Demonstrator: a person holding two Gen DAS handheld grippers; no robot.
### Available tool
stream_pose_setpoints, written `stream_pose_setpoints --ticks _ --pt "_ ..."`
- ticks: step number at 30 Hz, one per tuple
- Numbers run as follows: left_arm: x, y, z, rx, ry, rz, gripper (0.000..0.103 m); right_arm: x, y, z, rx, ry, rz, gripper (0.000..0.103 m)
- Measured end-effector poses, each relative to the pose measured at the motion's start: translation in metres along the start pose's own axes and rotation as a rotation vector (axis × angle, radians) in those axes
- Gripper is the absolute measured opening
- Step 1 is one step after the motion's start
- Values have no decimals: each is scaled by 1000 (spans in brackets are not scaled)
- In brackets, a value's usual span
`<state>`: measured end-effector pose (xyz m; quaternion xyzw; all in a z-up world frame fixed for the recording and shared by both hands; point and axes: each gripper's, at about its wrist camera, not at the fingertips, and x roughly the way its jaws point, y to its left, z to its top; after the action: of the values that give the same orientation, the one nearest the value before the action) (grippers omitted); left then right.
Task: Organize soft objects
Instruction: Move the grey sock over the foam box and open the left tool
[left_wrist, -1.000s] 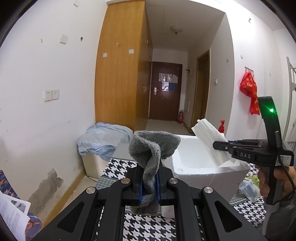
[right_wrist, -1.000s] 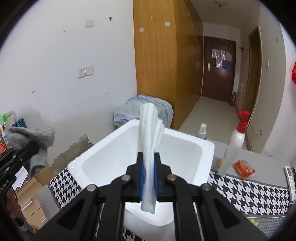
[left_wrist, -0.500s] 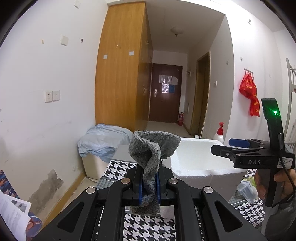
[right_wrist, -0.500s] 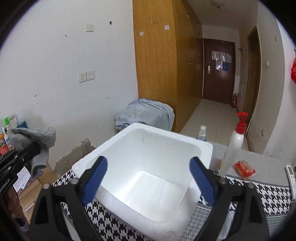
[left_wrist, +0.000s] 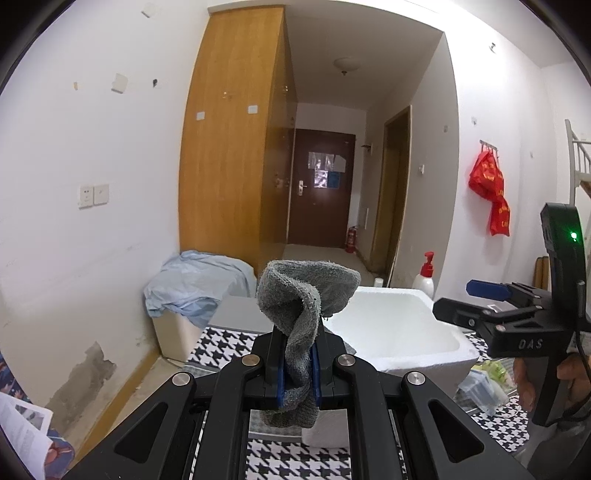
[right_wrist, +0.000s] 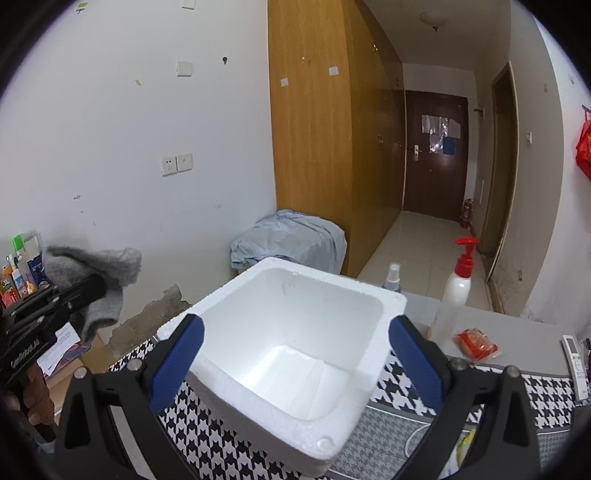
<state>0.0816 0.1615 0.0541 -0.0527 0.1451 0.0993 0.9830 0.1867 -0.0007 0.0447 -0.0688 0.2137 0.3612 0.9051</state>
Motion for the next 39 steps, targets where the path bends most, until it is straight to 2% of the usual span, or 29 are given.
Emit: stream_pose_setpoints --ticks 11,20,26,32,39 --pt "15 -23 13 38 -3 -66 11 -24 -14 -14 4 -26 -26 102" --pt "34 -39 22 67 34 -129 11 -46 -25 -25 9 -39 -66 102" --pt "40 -51 25 96 30 -157 11 -58 -26 -34 4 -51 -90 102" --pt "55 -62 27 106 78 -186 11 -71 -32 -46 19 -61 -128 102" --pt "72 -69 29 111 119 -187 11 -80 -49 -59 71 -61 -174 102"
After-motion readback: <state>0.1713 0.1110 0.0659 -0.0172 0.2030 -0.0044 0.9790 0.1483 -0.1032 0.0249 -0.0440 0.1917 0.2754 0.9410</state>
